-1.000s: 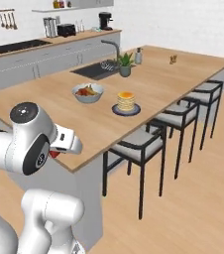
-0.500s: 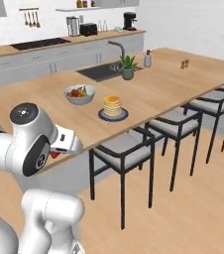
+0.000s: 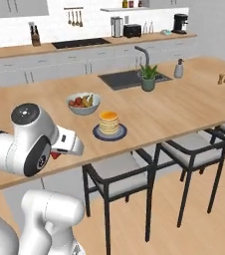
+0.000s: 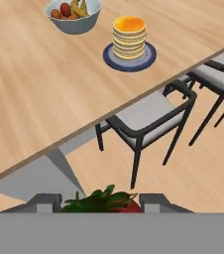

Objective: Take the strawberry from the fridge and place it on top of the pancake, located on the dining counter.

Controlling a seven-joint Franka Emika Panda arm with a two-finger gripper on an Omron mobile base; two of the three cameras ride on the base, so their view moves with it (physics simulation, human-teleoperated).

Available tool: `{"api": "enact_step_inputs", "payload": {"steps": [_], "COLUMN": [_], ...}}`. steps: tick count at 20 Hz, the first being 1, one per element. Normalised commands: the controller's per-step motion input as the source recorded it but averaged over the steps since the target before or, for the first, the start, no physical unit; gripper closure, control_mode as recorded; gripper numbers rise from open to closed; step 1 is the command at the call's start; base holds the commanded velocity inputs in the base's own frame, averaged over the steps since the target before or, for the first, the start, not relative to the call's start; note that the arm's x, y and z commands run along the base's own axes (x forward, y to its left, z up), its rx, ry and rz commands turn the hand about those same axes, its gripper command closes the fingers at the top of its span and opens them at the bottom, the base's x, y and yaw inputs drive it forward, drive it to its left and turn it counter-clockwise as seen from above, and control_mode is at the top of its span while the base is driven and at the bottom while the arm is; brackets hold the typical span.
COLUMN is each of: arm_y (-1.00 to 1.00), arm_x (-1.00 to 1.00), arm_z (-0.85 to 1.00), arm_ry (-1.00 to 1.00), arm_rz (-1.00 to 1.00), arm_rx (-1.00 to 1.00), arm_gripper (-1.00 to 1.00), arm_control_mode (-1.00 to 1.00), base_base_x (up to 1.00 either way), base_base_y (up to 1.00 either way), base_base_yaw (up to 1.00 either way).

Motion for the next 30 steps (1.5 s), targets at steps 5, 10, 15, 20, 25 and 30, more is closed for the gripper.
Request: {"api": "enact_step_inputs", "payload": {"steps": [5, 10, 15, 20, 25, 30], "arm_y": [0.00, 0.00, 0.00, 0.00, -0.21, -0.30], "arm_x": [0.00, 0.00, 0.00, 0.00, 0.38, 1.00], "arm_z": [0.00, 0.00, 0.00, 0.00, 0.04, 0.02], "arm_ry": [0.00, 0.00, 0.00, 0.00, 0.00, 0.07], "arm_rz": [0.00, 0.00, 0.00, 0.00, 0.01, 0.00], "arm_rx": [0.00, 0.00, 0.00, 0.00, 0.00, 0.02], "arm_gripper": [1.00, 1.00, 1.00, 1.00, 1.00, 1.00], "arm_control_mode": [1.00, 1.00, 1.00, 1.00, -1.00, -1.00], "base_base_x": [0.35, 0.16, 0.18, 0.11, 0.21, 0.00], "base_base_y": [-0.62, -0.71, -0.71, -0.82, -0.42, 0.00], "base_base_yaw": [0.47, 0.56, 0.56, 0.48, 0.12, 0.00]}}
